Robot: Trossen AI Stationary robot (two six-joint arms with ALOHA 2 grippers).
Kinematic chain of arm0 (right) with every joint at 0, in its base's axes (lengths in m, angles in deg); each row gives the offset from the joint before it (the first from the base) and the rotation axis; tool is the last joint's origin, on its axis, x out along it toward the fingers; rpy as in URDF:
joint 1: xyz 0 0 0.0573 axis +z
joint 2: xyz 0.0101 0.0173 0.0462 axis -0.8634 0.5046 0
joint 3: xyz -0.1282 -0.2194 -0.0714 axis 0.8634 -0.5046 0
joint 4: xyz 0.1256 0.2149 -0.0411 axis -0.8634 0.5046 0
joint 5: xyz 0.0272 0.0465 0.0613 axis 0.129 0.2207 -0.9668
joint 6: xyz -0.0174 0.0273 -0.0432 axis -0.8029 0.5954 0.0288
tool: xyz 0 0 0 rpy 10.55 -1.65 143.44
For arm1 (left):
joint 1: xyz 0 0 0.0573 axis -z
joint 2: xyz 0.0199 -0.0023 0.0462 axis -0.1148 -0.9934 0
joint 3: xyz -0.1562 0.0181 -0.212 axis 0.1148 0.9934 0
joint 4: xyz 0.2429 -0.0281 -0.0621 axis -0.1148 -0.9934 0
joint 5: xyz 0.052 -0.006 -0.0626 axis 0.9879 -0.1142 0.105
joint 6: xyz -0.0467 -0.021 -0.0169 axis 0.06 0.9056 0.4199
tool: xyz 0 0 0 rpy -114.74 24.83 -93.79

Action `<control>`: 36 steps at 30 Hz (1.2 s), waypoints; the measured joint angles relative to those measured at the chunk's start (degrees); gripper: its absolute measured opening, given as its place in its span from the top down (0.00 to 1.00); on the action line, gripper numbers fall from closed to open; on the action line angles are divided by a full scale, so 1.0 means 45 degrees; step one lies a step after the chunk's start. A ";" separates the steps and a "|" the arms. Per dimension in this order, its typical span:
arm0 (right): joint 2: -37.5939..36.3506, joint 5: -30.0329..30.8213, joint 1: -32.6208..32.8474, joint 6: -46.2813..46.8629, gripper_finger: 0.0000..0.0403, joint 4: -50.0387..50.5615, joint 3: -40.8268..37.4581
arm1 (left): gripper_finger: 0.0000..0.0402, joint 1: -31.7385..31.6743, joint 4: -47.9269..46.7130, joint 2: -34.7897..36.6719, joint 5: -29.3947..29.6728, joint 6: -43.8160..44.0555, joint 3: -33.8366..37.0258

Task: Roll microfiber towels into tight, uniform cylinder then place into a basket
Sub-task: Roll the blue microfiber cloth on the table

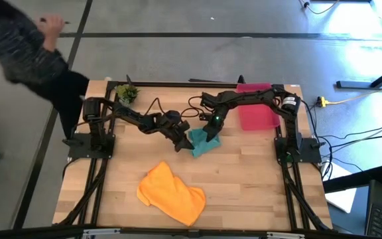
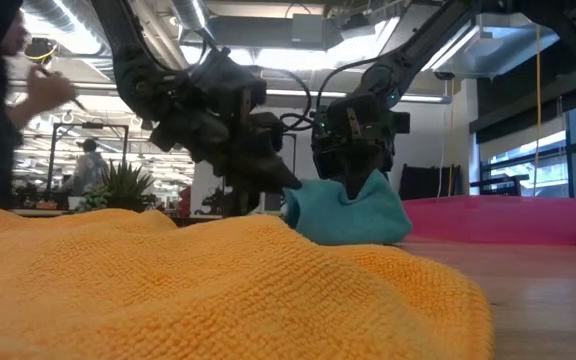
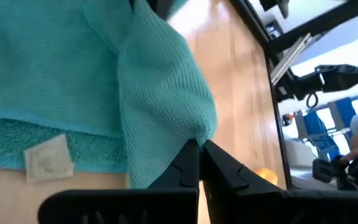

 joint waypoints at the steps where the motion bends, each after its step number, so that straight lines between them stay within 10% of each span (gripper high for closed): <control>1: 0.0000 0.0000 0.0000 0.0001 0.98 0.0000 0.0001 | 1.00 -0.0005 0.0053 -0.0048 0.0082 0.0007 -0.0014; 19: 0.0000 0.2102 0.0010 0.0367 0.98 -0.0010 0.0000 | 1.00 -0.0039 -0.1855 -0.0251 0.3470 -0.0380 -0.0019; 36: 0.0000 0.1680 0.0005 0.0116 0.80 -0.0551 -0.0005 | 1.00 -0.0015 -0.2058 -0.0251 0.3609 -0.0932 -0.0034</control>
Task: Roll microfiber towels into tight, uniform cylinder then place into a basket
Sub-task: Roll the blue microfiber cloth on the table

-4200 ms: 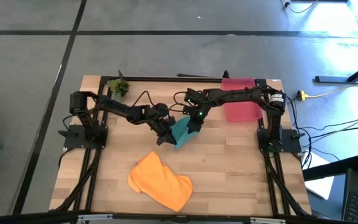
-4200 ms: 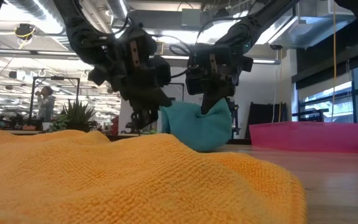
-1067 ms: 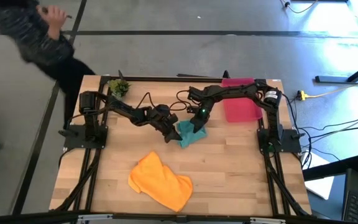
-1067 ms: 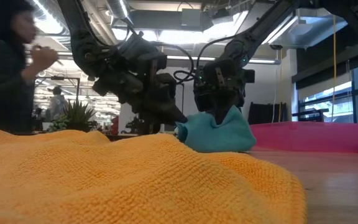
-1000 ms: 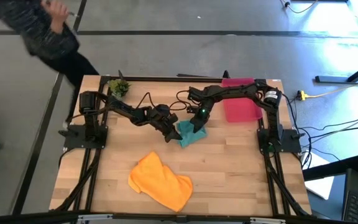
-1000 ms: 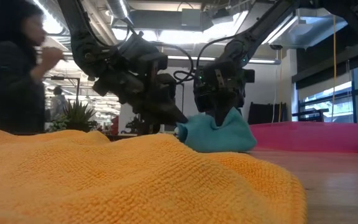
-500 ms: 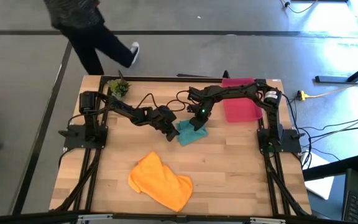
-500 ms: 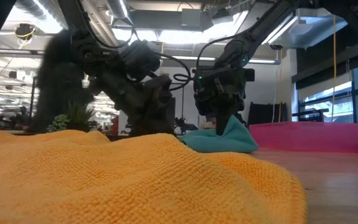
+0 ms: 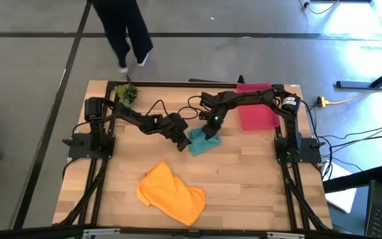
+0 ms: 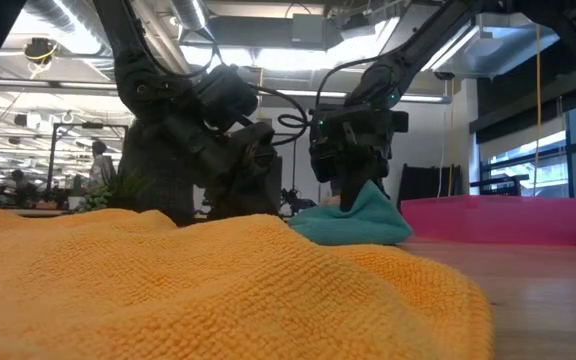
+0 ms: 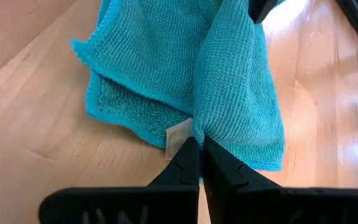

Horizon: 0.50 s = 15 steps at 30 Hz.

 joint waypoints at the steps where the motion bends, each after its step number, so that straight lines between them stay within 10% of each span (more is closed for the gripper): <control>1: 0.0000 -0.0005 0.0000 0.0176 0.78 0.0002 0.0000 | 1.00 0.0000 -0.0019 0.0000 0.0001 -0.0011 0.0000; 15: 0.0000 0.0061 -0.0147 0.1268 0.60 -0.0211 0.0000 | 1.00 0.0005 -0.0104 0.0000 -0.0003 -0.0114 0.0000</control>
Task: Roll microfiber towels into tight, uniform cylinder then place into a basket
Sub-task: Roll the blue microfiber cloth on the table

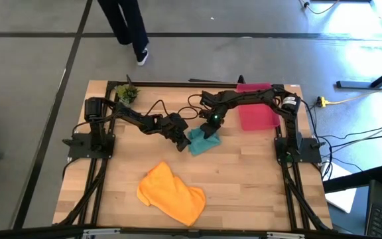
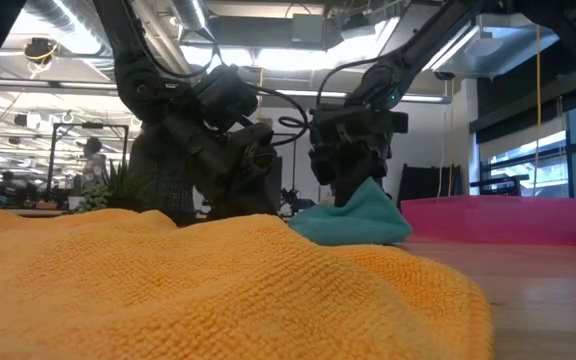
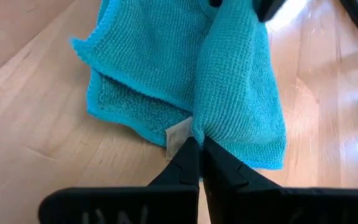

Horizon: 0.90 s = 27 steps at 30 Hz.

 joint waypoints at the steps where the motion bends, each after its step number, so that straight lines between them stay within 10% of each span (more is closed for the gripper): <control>1: 0.0000 0.0008 -0.0058 0.0035 0.60 0.0000 0.0000 | 1.00 0.0000 -0.0005 0.0000 0.0000 0.0000 0.0000; 20: -0.0044 0.0179 -0.0720 -0.0664 0.61 0.0956 0.1326 | 1.00 0.0010 -0.0058 0.0000 -0.0083 -0.0010 0.0005; 27: -0.0495 0.3049 -0.0896 -0.1057 0.61 0.2266 0.2062 | 1.00 0.0010 -0.0087 -0.0003 -0.0104 -0.0005 0.0005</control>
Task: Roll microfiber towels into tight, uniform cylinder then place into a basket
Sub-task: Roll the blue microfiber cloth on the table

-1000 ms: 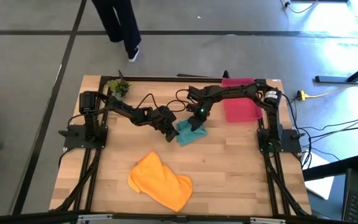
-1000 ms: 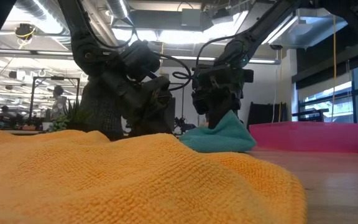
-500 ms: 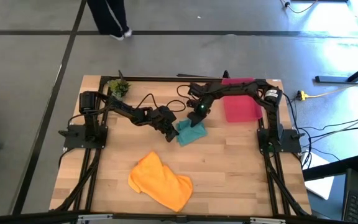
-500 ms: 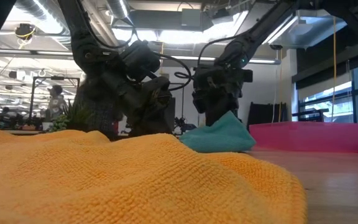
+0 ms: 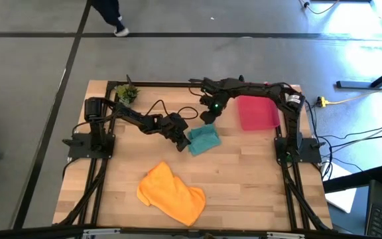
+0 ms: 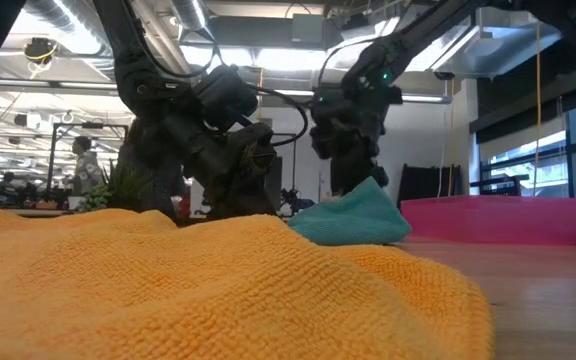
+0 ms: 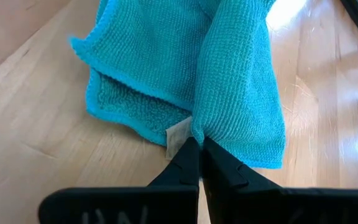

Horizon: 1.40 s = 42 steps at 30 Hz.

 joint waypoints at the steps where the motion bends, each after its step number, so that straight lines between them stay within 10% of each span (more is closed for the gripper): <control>1: -0.0171 0.0265 -0.0001 -0.0005 0.61 0.0069 0.0002 | 1.00 0.0000 -0.0014 0.0003 -0.0006 -0.0001 0.0000; 42: -0.1603 0.3676 0.3690 -0.1585 0.61 -0.4002 -0.3596 | 1.00 0.0000 -0.0102 -0.0002 -0.0003 0.0010 0.0005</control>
